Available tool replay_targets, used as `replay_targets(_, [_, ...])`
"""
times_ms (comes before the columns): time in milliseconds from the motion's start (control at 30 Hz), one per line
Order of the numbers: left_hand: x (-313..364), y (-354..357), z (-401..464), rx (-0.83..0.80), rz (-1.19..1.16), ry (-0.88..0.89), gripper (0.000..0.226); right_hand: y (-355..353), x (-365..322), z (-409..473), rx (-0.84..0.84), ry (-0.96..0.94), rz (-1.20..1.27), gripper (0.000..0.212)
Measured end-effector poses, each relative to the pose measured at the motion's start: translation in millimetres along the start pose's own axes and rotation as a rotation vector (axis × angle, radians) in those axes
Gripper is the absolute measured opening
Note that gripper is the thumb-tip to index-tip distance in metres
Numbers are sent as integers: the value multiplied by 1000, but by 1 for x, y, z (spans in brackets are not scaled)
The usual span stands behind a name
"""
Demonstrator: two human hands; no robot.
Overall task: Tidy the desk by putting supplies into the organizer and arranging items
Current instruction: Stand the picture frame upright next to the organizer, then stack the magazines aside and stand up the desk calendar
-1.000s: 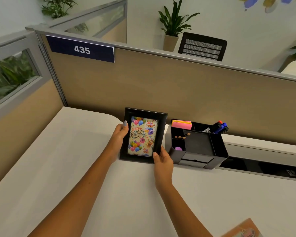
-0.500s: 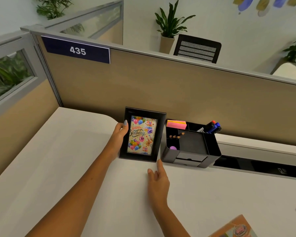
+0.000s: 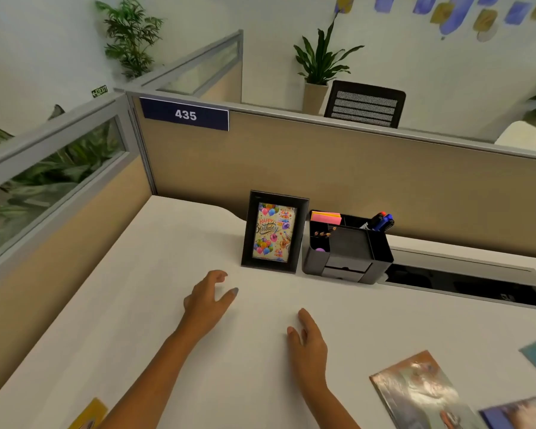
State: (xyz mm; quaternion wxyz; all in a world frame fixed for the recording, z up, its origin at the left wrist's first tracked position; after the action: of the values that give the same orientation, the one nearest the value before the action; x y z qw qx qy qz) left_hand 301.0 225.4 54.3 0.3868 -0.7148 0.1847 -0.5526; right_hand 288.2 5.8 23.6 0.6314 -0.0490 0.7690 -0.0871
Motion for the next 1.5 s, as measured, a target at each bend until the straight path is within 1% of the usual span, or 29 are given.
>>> replay_targets(100, [-14, 1, -43, 44, 125, 33, 39, -13, 5, -30, -27, -23, -37, 43])
replay_targets(267, [-51, -5, -120, 159, 332, -6, 41, -37, 20, -81, -74, -72, -108, 39])
replay_targets(400, [-91, -16, -174, 220, 490, -134, 45, -51, 34, -111, -131, -165, -221, 35])
replay_targets(533, [-114, -30, -222, 300, 637, -267, 52, -57, 45, -128, -164, -246, -291, 34])
replay_targets(600, [-120, -24, -243, 274, 656, -378, 55, -57, 49, -133, -179, -275, -326, 34])
replay_targets(667, [-118, -13, -259, 242, 602, -477, 58, -56, 51, -136, -190, -297, -359, 34])
replay_targets(733, [-109, -2, -266, 178, 566, -536, 60, -55, 52, -139, -200, -302, -374, 34])
replay_targets(800, [-102, 9, -267, 133, 604, -572, 62, -56, 52, -142, -211, -302, -386, 34])
replay_targets(867, [-91, 14, -262, 169, 603, -497, 61, -56, 53, -145, -218, -307, -397, 35])
replay_targets(900, [-90, 19, -259, 149, 586, -451, 63, -57, 54, -147, -220, -307, -401, 35])
replay_targets(1033, [-71, 32, -249, 80, 652, -231, 63, -63, 59, -155, -233, -320, -420, 36])
replay_targets(1133, [-54, 45, -243, 31, 673, -101, 67, -70, 61, -158, -253, -322, -439, 36])
replay_targets(1300, [-24, 73, -237, -51, 721, 73, 63, -81, 60, -159, -300, -327, -501, 38])
replay_targets(1400, [-6, 91, -237, -95, 725, 140, 61, -86, 56, -158, -296, -328, -505, 38])
replay_targets(1467, [7, 101, -237, -119, 732, 175, 61, -90, 53, -159, -294, -338, -493, 41])
replay_targets(1500, [12, 106, -237, -125, 731, 188, 60, -92, 52, -158, -292, -336, -494, 38])
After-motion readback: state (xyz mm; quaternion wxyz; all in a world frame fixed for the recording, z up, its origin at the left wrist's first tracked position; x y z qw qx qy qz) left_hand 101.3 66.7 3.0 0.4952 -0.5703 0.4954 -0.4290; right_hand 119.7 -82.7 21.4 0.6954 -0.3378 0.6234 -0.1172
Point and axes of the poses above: each hand's wrist, its own z-axis towards the middle knuckle, its own y-axis out of the palm, x = y × z, the point moved 1 cm from there along z, towards the middle knuckle, and after that the axes turned 12 degrees about z, right-handed, at the moved point
